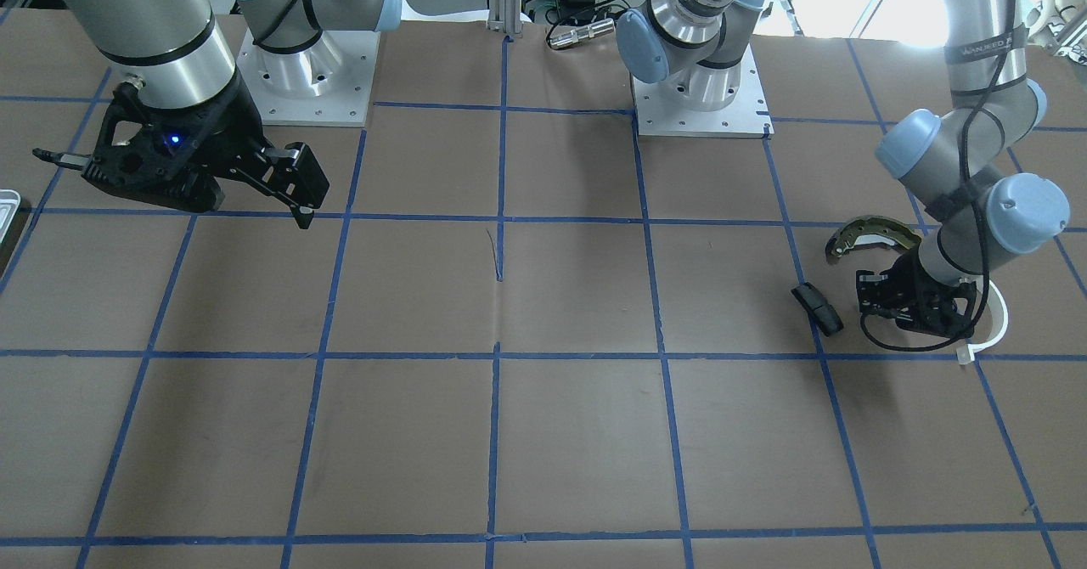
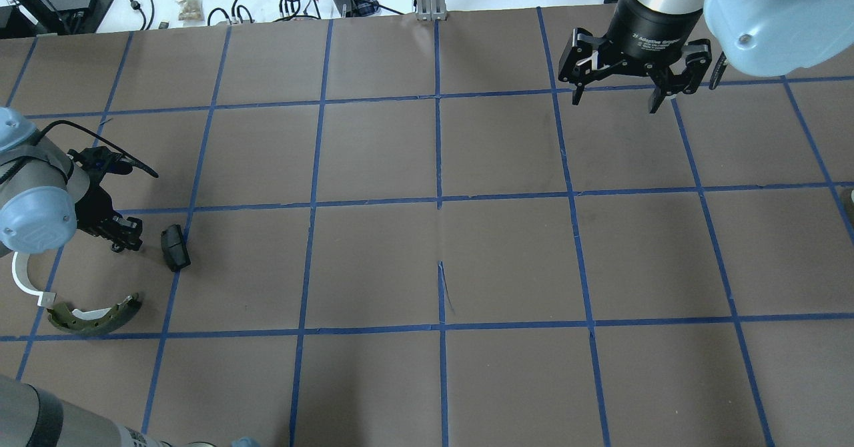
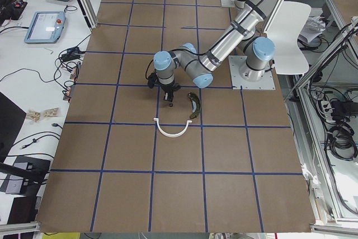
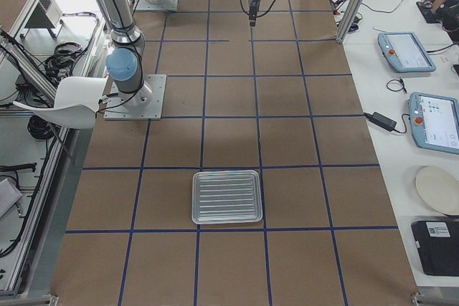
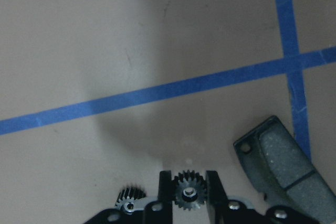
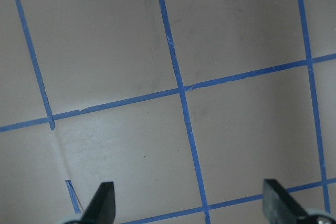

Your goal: Place bearing gear from tray to pile

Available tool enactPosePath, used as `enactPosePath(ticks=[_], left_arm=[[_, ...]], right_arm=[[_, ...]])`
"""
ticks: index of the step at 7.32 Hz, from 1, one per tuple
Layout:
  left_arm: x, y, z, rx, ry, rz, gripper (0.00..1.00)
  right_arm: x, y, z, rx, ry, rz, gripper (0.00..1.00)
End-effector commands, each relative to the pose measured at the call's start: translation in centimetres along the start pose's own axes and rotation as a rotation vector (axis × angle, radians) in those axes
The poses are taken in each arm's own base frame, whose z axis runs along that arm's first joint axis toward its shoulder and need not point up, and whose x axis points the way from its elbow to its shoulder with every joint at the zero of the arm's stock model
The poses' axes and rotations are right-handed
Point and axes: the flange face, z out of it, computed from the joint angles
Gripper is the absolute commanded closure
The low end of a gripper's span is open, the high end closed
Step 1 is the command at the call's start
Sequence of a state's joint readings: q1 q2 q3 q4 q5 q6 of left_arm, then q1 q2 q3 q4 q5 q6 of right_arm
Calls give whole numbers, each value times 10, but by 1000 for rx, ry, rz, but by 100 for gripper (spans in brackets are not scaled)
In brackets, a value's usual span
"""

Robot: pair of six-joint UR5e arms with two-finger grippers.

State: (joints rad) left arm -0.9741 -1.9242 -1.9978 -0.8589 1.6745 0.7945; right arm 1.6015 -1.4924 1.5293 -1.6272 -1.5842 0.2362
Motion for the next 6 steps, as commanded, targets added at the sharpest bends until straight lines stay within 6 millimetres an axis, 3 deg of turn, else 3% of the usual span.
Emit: enactPosePath(ticks=[1, 2, 4, 6], left_arm=[[-2, 6, 4, -6, 7, -14, 47], [-2, 7, -1, 1, -1, -17, 26], [-5, 7, -19, 21, -28, -21, 14], [15, 11, -57, 48, -39, -11, 9]], right_arm=[[0, 0, 0, 0, -1, 0, 0], [0, 0, 0, 0, -1, 0, 0], [0, 0, 0, 0, -1, 0, 0], [0, 0, 0, -1, -1, 2, 0]])
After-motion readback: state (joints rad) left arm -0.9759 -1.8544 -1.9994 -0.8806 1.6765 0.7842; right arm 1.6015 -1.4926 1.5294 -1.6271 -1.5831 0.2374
